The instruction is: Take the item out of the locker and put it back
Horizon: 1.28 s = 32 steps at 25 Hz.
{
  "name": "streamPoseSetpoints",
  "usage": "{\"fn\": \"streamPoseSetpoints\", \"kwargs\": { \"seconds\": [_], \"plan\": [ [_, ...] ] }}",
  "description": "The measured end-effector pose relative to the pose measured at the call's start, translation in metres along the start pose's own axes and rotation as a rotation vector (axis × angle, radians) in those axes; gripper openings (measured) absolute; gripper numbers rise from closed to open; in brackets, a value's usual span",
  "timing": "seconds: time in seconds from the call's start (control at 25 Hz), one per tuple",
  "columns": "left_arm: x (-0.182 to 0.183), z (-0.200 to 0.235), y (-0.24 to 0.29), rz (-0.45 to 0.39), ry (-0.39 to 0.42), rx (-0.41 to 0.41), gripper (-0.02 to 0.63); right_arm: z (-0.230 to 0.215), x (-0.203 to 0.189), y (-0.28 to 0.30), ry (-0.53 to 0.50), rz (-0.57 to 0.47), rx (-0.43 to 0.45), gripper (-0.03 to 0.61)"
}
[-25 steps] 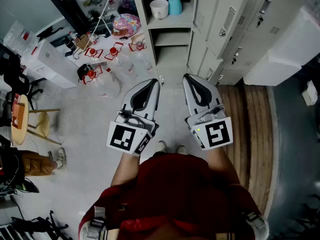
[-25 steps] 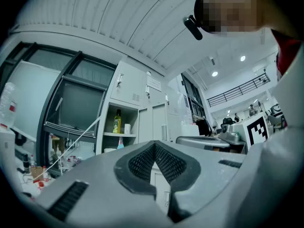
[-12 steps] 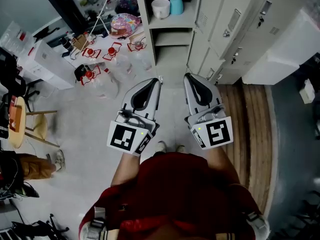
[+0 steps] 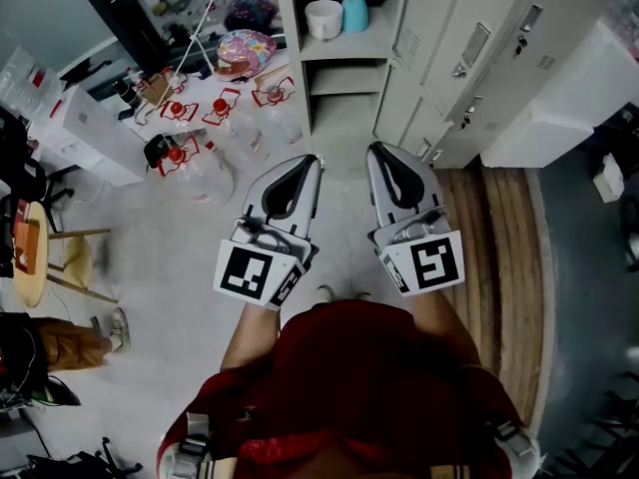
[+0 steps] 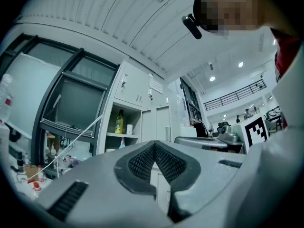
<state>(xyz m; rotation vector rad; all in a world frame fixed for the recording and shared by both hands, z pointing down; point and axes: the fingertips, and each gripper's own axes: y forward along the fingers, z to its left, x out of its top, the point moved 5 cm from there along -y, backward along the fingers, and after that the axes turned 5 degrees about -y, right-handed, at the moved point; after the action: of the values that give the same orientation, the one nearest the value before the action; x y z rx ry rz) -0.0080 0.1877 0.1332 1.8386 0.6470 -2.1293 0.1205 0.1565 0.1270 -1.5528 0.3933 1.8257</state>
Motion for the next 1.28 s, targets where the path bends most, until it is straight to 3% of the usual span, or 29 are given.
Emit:
{"fn": "streamPoseSetpoints", "kwargs": {
  "seconds": [0.12,0.28,0.64,1.28],
  "plan": [
    [0.002,0.009,-0.003,-0.002,0.001,-0.011,0.006,0.005,0.001,0.008,-0.006,0.005,-0.017,0.005],
    [0.004,0.022,-0.005,-0.006,0.001,-0.024,0.006,0.012,-0.002,0.020,-0.007,0.027,-0.037,0.082],
    [0.006,0.050,-0.012,-0.011,0.000,-0.033,0.006,0.012,-0.002,0.049,-0.017,0.071,-0.113,0.179],
    [0.017,0.092,-0.016,-0.040,0.005,0.006,0.006,-0.002,0.005,0.107,0.057,0.080,-0.096,0.227]
  ]
}}
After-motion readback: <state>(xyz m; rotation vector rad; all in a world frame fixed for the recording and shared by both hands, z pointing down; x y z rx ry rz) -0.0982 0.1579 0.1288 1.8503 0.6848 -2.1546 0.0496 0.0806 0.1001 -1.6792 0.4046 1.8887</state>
